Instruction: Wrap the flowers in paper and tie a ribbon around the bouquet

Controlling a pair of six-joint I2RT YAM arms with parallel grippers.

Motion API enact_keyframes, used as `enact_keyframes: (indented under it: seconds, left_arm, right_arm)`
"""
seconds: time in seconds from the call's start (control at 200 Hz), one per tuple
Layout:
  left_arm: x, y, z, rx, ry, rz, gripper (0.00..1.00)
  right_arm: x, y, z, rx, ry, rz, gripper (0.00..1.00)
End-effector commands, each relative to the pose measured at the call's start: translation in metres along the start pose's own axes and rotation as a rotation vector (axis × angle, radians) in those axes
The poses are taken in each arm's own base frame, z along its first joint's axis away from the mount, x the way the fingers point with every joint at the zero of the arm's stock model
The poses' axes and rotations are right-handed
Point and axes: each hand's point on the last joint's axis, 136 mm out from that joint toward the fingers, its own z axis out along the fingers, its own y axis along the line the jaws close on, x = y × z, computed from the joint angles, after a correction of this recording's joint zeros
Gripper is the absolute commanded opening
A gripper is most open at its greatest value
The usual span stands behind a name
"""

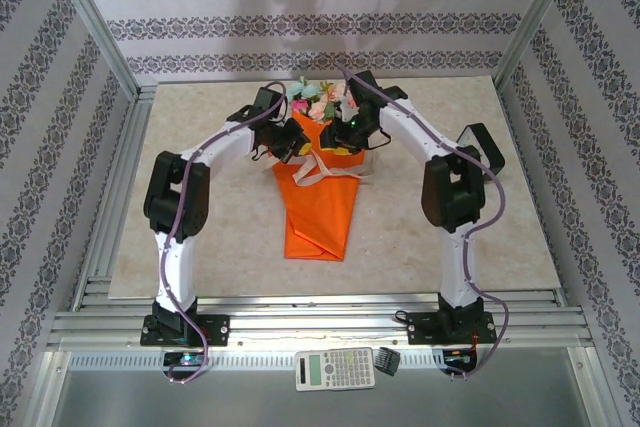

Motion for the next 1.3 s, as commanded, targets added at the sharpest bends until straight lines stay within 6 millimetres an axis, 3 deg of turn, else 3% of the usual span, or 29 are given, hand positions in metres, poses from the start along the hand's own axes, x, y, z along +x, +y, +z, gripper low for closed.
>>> enact_keyframes:
  seconds: [0.0, 0.095, 0.19, 0.385, 0.574, 0.724, 0.839, 0.939, 1.124, 1.294]
  left_arm:
    - [-0.009, -0.003, 0.007, 0.0, 0.033, 0.093, 0.03]
    - [-0.012, -0.007, 0.019, -0.002, 0.071, 0.147, 0.21]
    - [-0.015, 0.006, 0.022, -0.101, 0.091, 0.203, 0.36]
    - [-0.017, -0.004, -0.025, -0.218, -0.018, 0.325, 0.62]
    - [-0.002, 0.015, -0.06, -0.366, -0.023, 0.397, 0.62]
    - [0.023, 0.036, -0.071, -0.404, 0.04, 0.47, 0.55]
    - [0.044, 0.051, -0.059, -0.419, 0.136, 0.536, 0.56]
    - [0.052, 0.054, -0.044, -0.43, 0.18, 0.618, 0.58]
    - [0.047, 0.06, -0.015, -0.49, 0.186, 0.715, 0.61]
    - [0.037, 0.072, -0.007, -0.555, 0.16, 0.735, 0.6]
  right_arm:
    - [-0.01, -0.022, -0.027, 0.094, -0.111, 0.065, 0.44]
    - [-0.01, -0.047, -0.04, 0.177, -0.159, 0.129, 0.44]
    - [-0.011, -0.08, -0.054, 0.248, -0.207, 0.235, 0.42]
    - [-0.019, -0.123, -0.052, 0.292, -0.203, 0.375, 0.42]
    - [-0.016, -0.147, -0.027, 0.331, -0.161, 0.48, 0.46]
    - [-0.015, -0.154, -0.01, 0.317, -0.144, 0.536, 0.48]
    - [-0.012, -0.158, -0.003, 0.318, -0.135, 0.562, 0.48]
    - [-0.012, -0.161, -0.001, 0.32, -0.136, 0.58, 0.49]
    - [-0.01, -0.166, 0.005, 0.323, -0.129, 0.623, 0.49]
    - [-0.011, -0.167, 0.015, 0.307, -0.128, 0.655, 0.47]
